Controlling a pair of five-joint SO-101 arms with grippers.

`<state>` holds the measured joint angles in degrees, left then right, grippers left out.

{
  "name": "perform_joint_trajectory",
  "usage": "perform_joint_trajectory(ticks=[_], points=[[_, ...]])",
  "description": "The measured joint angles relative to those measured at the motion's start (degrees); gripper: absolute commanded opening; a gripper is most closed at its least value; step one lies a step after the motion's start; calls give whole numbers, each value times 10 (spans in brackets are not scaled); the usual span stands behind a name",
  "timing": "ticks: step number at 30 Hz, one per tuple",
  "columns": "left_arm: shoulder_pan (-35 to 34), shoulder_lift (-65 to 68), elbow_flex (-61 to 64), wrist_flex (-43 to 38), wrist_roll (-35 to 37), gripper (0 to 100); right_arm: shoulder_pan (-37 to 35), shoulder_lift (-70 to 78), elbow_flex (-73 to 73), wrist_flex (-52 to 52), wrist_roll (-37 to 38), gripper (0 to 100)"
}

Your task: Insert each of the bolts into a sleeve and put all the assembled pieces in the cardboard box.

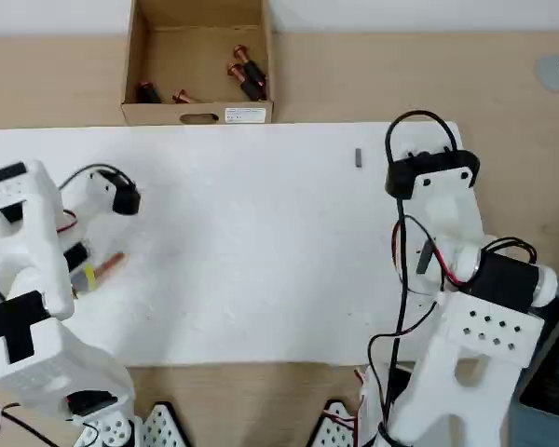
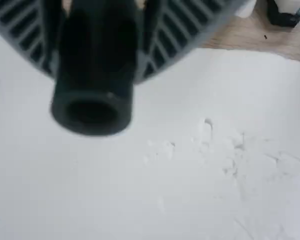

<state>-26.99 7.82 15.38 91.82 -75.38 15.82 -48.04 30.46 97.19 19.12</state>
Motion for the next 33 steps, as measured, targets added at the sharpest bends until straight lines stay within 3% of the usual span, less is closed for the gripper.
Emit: perform_joint_trajectory(ticks=[6, 18, 33], points=[[0, 0, -108, 64, 131, 3, 0, 0, 0, 0, 0, 10], [51, 0, -249, 73, 513, 4, 0, 0, 0, 7, 0, 10], [90, 5, -266, 73, 1189, 5, 0, 0, 0, 7, 0, 10]])
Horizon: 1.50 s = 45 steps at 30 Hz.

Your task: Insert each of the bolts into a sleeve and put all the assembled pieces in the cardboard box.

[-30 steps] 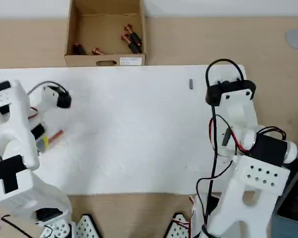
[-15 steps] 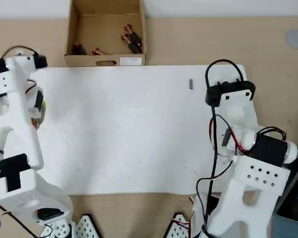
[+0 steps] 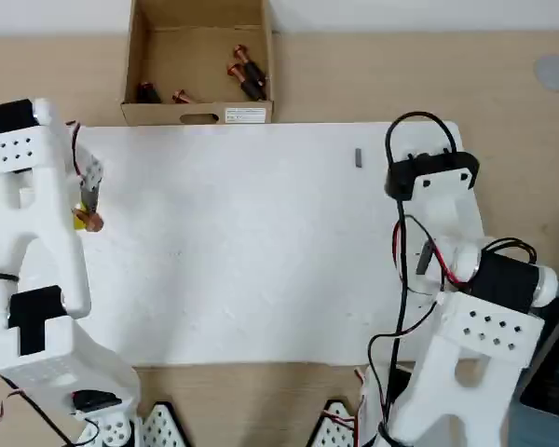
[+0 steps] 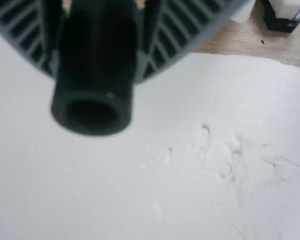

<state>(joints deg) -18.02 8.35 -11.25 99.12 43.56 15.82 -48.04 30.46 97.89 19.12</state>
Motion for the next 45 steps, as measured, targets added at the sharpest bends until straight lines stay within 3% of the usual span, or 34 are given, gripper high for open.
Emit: perform_joint_trajectory(ticks=[9, 13, 21, 29, 36, 45], points=[[9, 5, 0, -2, 315, 5, 0, 0, 0, 0, 0, 10], [9, 21, 0, -9, 365, 5, 0, 0, 0, 0, 0, 10], [9, 62, 0, -9, 374, 16, 0, 0, 0, 0, 0, 10], [12, 65, -1, -9, 374, 323, 0, 0, 0, 0, 0, 10], [55, 65, -1, -7, 371, 357, 0, 0, 0, 0, 0, 10], [69, 44, -21, 5, 188, 357, 0, 0, 0, 0, 0, 10]])
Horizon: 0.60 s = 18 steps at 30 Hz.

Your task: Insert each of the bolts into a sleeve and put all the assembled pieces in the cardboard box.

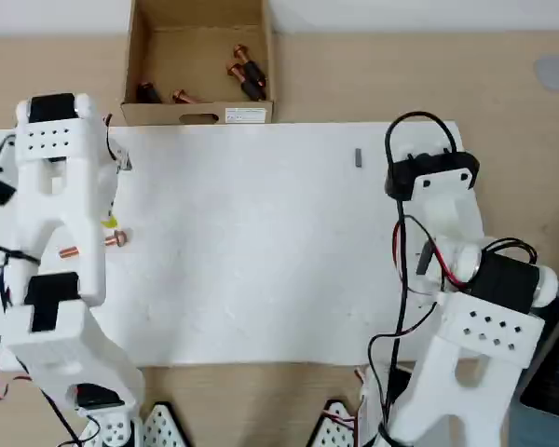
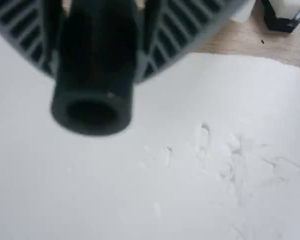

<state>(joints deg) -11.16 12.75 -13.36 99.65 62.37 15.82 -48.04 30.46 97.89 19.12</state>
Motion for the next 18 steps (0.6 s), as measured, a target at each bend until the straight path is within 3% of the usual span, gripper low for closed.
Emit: perform_joint_trajectory(ticks=[13, 18], points=[[2, -258, 2, 2, -295, 357, 0, 0, 0, 0, 0, 10], [2, -341, 86, 4, -418, 357, 0, 0, 0, 0, 0, 10]])
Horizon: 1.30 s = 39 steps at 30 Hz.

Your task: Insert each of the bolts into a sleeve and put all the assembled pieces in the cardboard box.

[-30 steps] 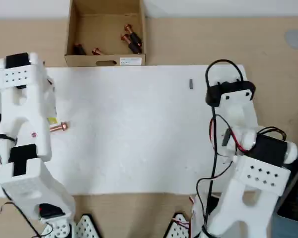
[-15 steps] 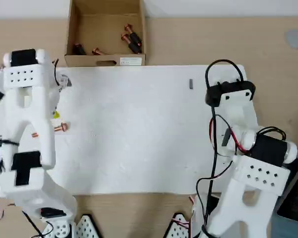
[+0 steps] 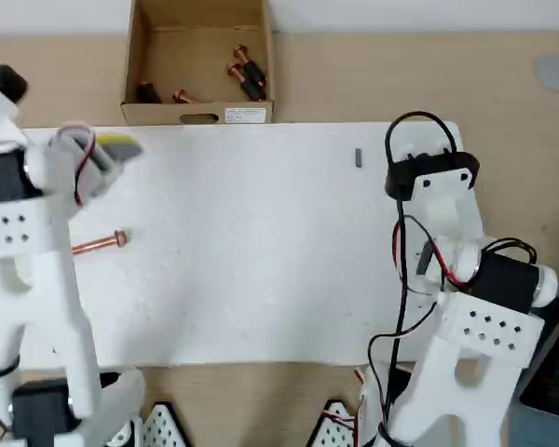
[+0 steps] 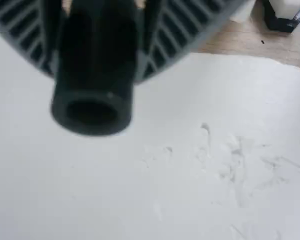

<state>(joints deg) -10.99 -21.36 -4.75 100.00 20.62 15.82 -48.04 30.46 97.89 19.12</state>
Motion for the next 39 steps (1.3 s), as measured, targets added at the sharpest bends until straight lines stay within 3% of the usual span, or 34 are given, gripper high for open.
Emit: perform_joint_trajectory(ticks=[4, 8, 12, 15, 27, 39], points=[[0, -40, 96, 0, -104, 357, 0, 0, 0, 0, 0, 10], [-11, -47, 149, 0, -155, 336, 0, 0, 0, 0, 0, 10], [-43, -47, 159, -1, -212, 146, 0, 0, 0, 0, 0, 10], [-64, -38, 159, -1, -297, 2, 0, 0, 0, 0, 0, 10], [-98, 58, 157, -3, -731, 46, 0, -1, 28, -21, 0, 10], [-98, 125, 157, -35, -974, 50, 0, -1, 28, -23, 0, 10]])
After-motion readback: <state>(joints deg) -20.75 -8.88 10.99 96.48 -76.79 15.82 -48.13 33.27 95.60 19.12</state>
